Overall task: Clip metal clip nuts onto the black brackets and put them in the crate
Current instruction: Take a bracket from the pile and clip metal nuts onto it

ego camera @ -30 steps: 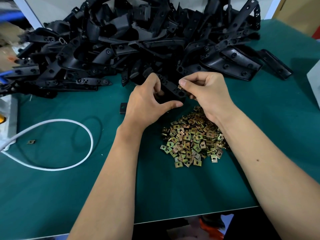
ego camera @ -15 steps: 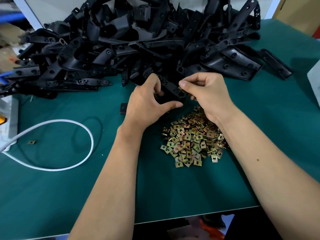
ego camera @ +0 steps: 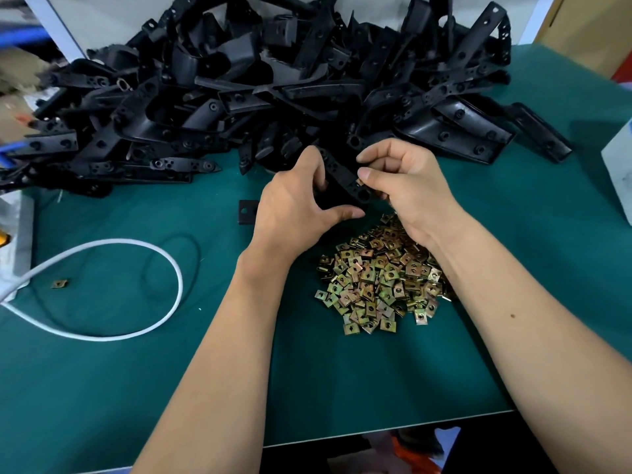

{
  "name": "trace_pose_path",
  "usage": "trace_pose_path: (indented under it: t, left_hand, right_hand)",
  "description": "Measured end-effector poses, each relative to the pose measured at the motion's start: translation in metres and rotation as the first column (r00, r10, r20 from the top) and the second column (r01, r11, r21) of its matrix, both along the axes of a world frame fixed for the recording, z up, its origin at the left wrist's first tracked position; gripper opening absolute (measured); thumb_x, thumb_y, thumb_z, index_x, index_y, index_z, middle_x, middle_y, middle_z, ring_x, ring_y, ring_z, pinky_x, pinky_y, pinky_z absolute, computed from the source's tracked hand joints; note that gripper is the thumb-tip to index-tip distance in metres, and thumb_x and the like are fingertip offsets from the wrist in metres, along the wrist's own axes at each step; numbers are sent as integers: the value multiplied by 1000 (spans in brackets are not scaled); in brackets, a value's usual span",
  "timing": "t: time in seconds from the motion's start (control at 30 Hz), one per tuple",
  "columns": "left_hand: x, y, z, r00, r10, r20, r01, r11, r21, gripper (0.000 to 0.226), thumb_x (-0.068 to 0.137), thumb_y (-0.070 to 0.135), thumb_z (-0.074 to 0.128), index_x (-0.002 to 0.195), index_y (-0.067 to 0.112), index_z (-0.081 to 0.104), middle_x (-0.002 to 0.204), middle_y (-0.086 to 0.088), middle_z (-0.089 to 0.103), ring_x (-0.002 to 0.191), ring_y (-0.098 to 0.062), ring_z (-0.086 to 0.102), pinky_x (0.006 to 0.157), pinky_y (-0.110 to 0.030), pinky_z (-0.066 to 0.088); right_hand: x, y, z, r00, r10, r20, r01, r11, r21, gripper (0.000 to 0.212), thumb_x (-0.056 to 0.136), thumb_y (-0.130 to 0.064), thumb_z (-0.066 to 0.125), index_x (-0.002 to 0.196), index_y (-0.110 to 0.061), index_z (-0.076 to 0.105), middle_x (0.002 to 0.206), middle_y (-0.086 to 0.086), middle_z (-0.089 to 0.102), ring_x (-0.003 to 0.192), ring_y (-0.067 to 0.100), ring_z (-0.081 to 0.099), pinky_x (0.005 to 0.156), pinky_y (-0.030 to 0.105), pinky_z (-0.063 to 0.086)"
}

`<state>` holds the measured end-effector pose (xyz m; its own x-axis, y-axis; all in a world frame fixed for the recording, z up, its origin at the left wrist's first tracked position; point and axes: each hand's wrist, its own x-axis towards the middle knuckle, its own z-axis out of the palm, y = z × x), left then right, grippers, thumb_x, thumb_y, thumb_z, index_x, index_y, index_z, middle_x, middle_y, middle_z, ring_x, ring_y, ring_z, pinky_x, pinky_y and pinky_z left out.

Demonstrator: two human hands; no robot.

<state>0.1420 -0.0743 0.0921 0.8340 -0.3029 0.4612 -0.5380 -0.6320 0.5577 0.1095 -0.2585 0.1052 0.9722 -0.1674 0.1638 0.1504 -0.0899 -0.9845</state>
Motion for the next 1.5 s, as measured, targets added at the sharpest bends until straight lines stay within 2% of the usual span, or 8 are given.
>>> trace_pose_path:
  t: [0.13, 0.43, 0.6, 0.87, 1.03, 1.1, 1.27, 1.5]
  left_hand:
    - [-3, -2, 3, 1000, -7, 28, 7, 1000, -9, 70, 63, 63, 89, 89, 23, 37, 71, 9, 53, 63, -14, 52, 58, -39, 49]
    - [-3, -3, 3, 996, 62, 63, -65, 997, 48, 70, 64, 61, 88, 91, 21, 37, 72, 6, 56, 63, -17, 54, 59, -42, 48]
    - [-2, -4, 2, 987, 135, 88, -140, 988, 57, 67, 69, 59, 87, 92, 19, 39, 70, 7, 53, 61, -18, 53, 62, -37, 38]
    - [-4, -1, 0, 986, 120, 118, -128, 990, 56, 68, 70, 55, 88, 93, 17, 37, 63, 11, 45, 55, -18, 48, 64, -36, 33]
    - [3, 7, -1, 977, 195, 85, -198, 980, 25, 66, 72, 56, 86, 95, 16, 40, 68, 9, 48, 59, -16, 48, 63, -38, 39]
    - [6, 10, -1, 971, 230, 67, -229, 973, -27, 65, 73, 58, 84, 97, 14, 42, 73, 7, 53, 63, -14, 50, 62, -33, 37]
    - [7, 14, 0, 961, 278, -10, -276, 948, -160, 60, 85, 74, 58, 93, 15, 48, 76, 7, 57, 68, -11, 54, 61, -30, 36]
    - [11, 12, -2, 951, 283, -126, -306, 924, -229, 58, 77, 77, 66, 81, 22, 51, 68, 13, 54, 63, 1, 51, 54, -18, 31]
  right_hand:
    - [-1, 0, 1, 998, 54, 32, -57, 994, 93, 23, 90, 2, 68, 96, -20, 70, 76, -2, 63, 77, 12, 61, 81, 31, 46]
    - [0, 4, -5, 1000, 6, -25, -6, 1000, 10, 13, 92, -9, 73, 100, -20, 72, 83, 3, 71, 81, 13, 65, 78, 32, 52]
    - [2, 13, -10, 978, -191, 88, 205, 960, -193, 12, 89, -20, 78, 82, -29, 77, 72, -14, 74, 64, -4, 62, 66, 17, 48]
    - [-3, 20, -8, 988, -119, 98, 137, 969, -204, 12, 92, -14, 74, 83, -22, 78, 69, -19, 70, 65, -8, 60, 64, 8, 44]
    - [-5, 16, -2, 1000, -10, 28, 17, 963, -270, 20, 101, -22, 62, 111, -26, 80, 94, -3, 78, 73, -3, 61, 70, 13, 48]
    - [-4, 12, 0, 996, -46, 77, 73, 912, -403, 25, 102, -18, 60, 119, -24, 78, 100, -4, 76, 88, 1, 64, 79, 13, 48]
    - [0, 3, -3, 998, 10, -57, -53, 547, -836, 27, 97, -22, 71, 123, -24, 76, 116, 4, 60, 109, 24, 58, 96, 36, 48]
    - [-2, 5, -4, 999, -43, 1, 28, 628, -778, 11, 89, -16, 79, 97, -21, 74, 96, -7, 65, 90, 15, 61, 84, 33, 52]
